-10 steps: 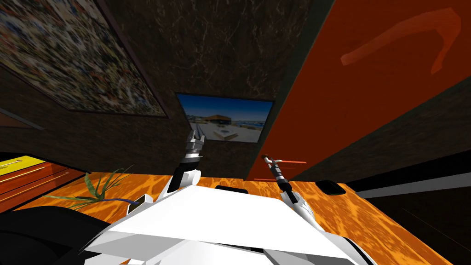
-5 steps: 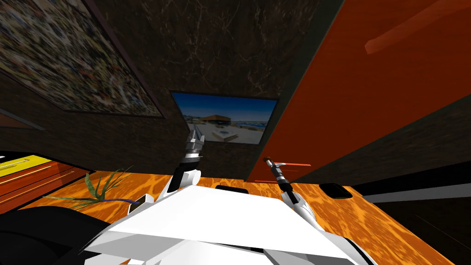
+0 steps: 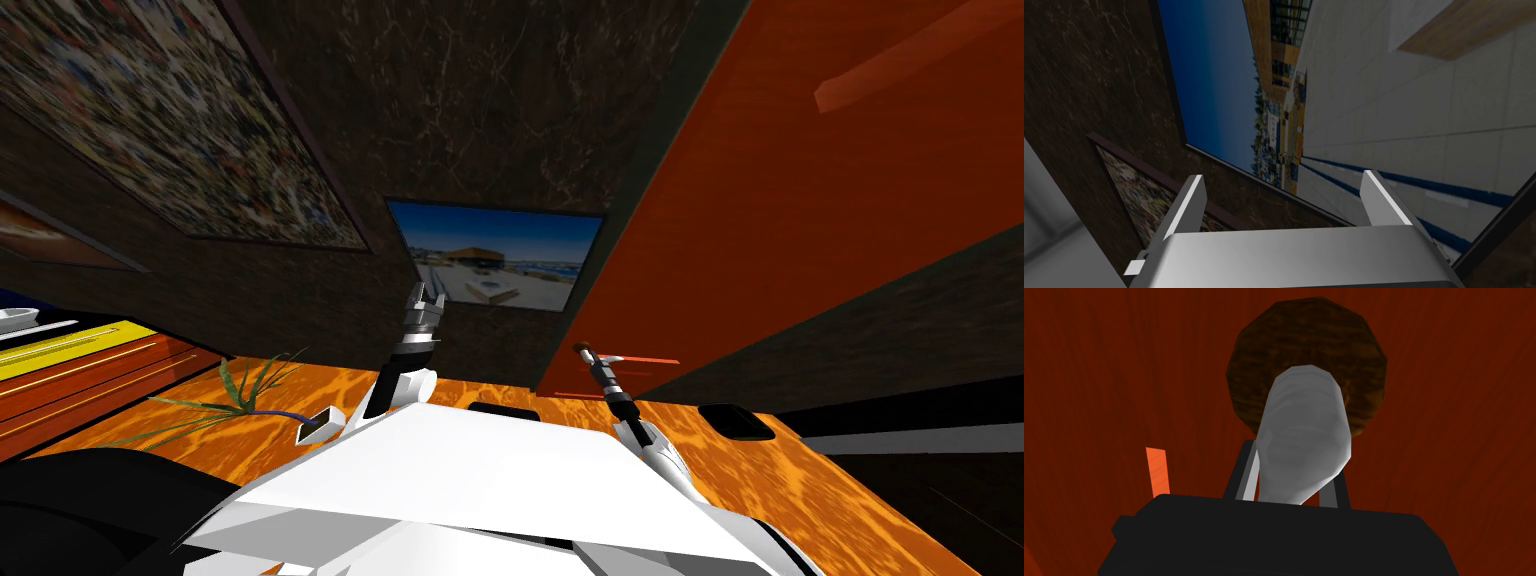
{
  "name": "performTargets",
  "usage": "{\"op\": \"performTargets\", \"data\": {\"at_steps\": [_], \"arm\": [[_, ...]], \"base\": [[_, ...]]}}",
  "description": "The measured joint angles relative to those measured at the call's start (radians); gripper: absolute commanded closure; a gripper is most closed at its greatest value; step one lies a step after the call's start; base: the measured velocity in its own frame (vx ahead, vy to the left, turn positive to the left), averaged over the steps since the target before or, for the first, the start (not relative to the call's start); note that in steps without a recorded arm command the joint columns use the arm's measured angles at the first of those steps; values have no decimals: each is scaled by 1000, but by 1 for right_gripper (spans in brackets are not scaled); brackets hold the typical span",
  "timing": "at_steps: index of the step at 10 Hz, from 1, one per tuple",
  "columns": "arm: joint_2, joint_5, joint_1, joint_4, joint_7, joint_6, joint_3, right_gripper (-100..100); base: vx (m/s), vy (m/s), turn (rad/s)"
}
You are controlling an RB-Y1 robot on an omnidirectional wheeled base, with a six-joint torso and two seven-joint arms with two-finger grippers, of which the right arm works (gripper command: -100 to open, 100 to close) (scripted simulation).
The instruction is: Pull the door open
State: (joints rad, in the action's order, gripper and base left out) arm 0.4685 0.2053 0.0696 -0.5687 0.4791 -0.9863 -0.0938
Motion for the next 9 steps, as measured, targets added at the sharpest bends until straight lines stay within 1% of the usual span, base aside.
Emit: {"op": "performTargets", "data": {"at_steps": [2,4,6,7,8,9], "arm": [[12,12,-21,-7,16,-27,-1,100],[28,29,-38,13,38,-70,3,100],[41,43,-76,-13,60,-93,3,100],[47,49,-78,-1,67,-111,4,100],[46,50,-80,3,69,-115,5,100],[52,52,-82,18,71,-130,2,100]], "base": [[-221,-106,166],[-221,-117,183],[-191,-90,112],[-78,-29,13],[-153,-78,198],[-194,-101,207]]}}
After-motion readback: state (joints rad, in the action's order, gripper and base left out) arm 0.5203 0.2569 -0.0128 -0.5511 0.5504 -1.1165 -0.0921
